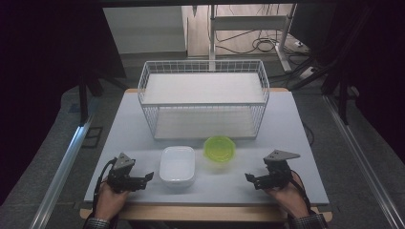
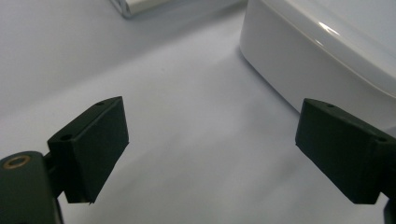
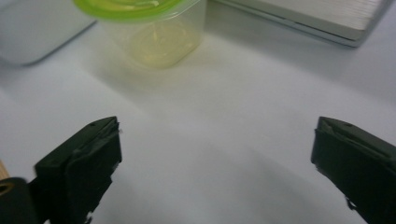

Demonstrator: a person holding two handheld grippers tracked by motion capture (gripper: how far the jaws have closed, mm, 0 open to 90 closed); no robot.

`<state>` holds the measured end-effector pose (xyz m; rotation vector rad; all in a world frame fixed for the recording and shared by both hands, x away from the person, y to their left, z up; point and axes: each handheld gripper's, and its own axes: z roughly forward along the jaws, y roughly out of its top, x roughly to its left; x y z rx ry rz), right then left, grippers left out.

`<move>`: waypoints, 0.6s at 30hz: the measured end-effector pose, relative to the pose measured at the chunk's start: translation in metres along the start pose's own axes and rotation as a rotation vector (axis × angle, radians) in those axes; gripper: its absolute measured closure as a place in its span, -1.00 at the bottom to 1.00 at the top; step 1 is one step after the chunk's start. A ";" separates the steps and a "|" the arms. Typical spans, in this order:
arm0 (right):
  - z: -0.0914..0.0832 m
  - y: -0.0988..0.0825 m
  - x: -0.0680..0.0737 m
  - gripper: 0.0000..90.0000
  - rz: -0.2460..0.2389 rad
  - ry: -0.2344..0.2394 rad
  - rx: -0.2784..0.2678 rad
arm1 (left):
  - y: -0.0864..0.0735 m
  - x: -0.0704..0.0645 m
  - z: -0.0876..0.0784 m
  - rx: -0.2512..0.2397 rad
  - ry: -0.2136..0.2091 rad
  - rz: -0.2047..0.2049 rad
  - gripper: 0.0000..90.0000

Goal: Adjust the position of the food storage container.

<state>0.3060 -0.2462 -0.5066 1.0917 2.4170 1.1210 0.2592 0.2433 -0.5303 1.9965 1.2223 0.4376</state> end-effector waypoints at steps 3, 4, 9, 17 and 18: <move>0.000 0.002 0.005 -0.82 -0.012 0.003 0.012 | -0.001 0.001 -0.001 0.015 -0.010 -0.018 -0.83; 0.000 0.003 0.005 -0.80 -0.015 0.004 0.012 | -0.002 0.001 -0.001 0.019 -0.006 -0.015 -0.85; -0.001 0.003 0.005 -0.70 0.012 0.022 0.024 | -0.002 0.000 0.001 0.029 0.000 -0.001 -0.98; -0.001 0.005 0.008 -0.53 0.008 0.047 0.020 | -0.001 -0.001 -0.003 0.019 -0.023 0.019 -0.92; -0.001 0.005 0.008 -0.51 0.005 0.049 0.020 | -0.001 -0.001 -0.003 0.021 -0.029 0.023 -0.91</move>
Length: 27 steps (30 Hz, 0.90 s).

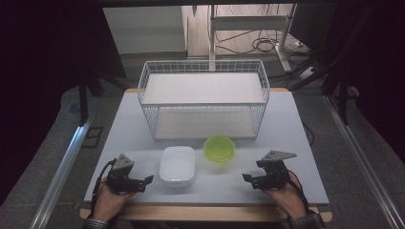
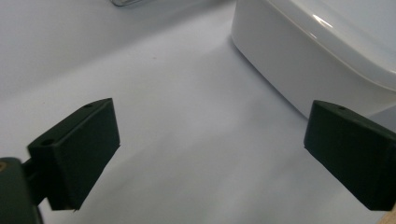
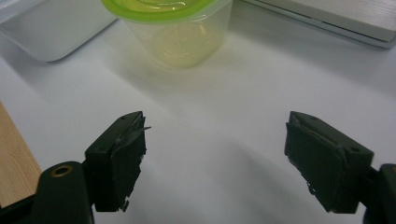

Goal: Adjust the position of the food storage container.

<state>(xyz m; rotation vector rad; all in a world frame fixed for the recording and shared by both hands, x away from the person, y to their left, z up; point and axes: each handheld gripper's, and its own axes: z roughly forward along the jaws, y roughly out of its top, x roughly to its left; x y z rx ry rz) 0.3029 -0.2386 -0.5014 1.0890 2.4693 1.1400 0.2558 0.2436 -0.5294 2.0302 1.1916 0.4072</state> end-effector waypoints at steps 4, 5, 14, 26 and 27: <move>0.000 0.001 0.001 -0.39 0.014 0.017 -0.003 | 0.000 -0.002 0.000 -0.010 -0.006 0.008 -0.92; 0.000 0.002 0.001 -0.37 0.018 0.023 -0.001 | 0.001 -0.002 -0.001 -0.013 -0.004 0.004 -0.93; 0.002 0.014 0.005 -0.21 -0.015 0.034 0.013 | -0.001 0.001 0.002 -0.036 0.036 0.012 -0.91; 0.002 0.037 0.013 0.18 -0.095 0.076 0.049 | -0.003 0.002 0.009 -0.043 -0.004 0.022 -0.92; 0.003 0.040 0.014 0.24 -0.107 0.078 0.047 | -0.003 0.003 0.009 -0.049 -0.008 0.019 -0.93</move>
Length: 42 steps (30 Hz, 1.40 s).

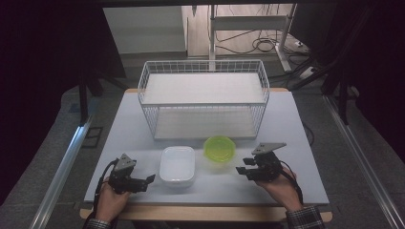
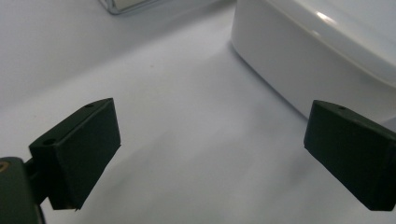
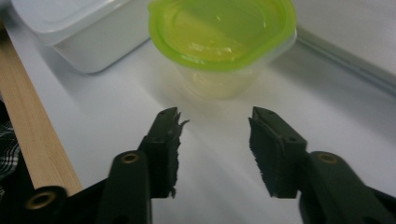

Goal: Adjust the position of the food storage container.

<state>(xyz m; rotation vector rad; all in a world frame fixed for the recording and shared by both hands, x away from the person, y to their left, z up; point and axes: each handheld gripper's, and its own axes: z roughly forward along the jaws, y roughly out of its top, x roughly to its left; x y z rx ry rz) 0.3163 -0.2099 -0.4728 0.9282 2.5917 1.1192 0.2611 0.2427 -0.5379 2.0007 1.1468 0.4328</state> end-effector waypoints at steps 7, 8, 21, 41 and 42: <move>0.005 0.018 0.003 0.68 -0.012 0.044 0.011 | 0.000 0.001 -0.002 -0.089 -0.055 -0.002 -0.98; 0.007 0.020 0.004 0.73 -0.018 0.045 0.007 | 0.000 0.002 -0.002 -0.092 -0.059 -0.005 -0.98; 0.034 0.060 0.007 0.99 -0.056 0.104 -0.056 | -0.001 0.002 0.002 -0.041 -0.078 -0.024 -0.98; 0.109 0.104 0.027 0.99 -0.150 0.095 0.000 | -0.002 0.002 0.004 0.003 -0.047 0.003 -0.98; 0.110 0.104 0.028 0.99 -0.150 0.091 0.005 | -0.002 0.002 0.004 0.003 -0.046 0.003 -0.97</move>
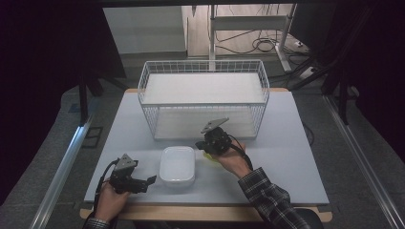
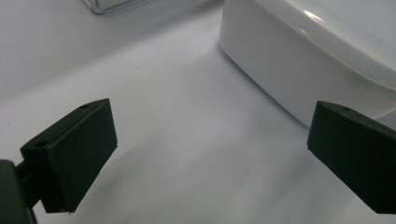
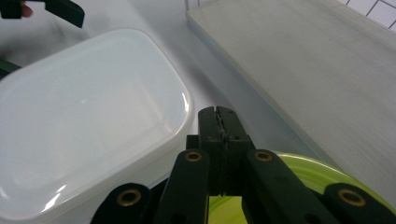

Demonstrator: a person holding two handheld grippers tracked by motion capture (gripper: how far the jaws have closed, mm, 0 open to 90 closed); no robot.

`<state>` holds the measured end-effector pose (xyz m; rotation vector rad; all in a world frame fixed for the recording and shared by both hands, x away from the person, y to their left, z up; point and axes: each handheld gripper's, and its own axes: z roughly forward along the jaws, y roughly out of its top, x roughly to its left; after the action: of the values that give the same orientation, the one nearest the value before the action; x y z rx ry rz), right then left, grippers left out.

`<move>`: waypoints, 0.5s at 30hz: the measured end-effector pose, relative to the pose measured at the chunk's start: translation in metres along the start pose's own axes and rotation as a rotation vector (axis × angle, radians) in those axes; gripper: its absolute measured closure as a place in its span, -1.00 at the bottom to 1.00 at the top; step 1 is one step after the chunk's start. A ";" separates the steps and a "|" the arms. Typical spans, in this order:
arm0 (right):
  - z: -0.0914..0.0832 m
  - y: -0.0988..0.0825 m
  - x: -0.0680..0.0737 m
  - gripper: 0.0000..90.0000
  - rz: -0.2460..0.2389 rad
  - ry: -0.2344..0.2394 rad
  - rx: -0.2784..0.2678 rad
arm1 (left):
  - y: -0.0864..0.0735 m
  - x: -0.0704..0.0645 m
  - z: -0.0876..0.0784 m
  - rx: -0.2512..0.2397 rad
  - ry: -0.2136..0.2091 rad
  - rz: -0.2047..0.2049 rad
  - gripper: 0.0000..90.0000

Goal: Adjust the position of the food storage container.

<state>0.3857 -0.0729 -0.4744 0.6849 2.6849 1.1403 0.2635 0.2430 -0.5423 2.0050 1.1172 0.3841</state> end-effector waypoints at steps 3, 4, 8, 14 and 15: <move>0.004 -0.001 0.000 0.99 -0.006 -0.002 0.019 | 0.000 0.000 0.000 -0.002 -0.003 0.002 -0.97; 0.005 -0.001 -0.001 0.99 -0.017 -0.009 0.026 | 0.000 -0.001 0.000 -0.002 -0.002 0.003 -0.97; 0.004 -0.005 -0.003 0.99 -0.012 -0.014 0.029 | 0.000 -0.001 0.001 0.006 -0.002 0.009 -0.97; -0.005 -0.013 -0.008 0.99 -0.002 -0.036 0.035 | 0.000 -0.002 0.001 0.006 -0.001 0.021 -0.97; -0.008 -0.015 -0.010 0.99 0.002 -0.037 0.030 | 0.001 -0.002 0.001 0.004 -0.003 0.022 -0.97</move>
<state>0.3865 -0.0916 -0.4800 0.7065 2.6764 1.0792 0.2632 0.2404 -0.5422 2.0224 1.0963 0.3907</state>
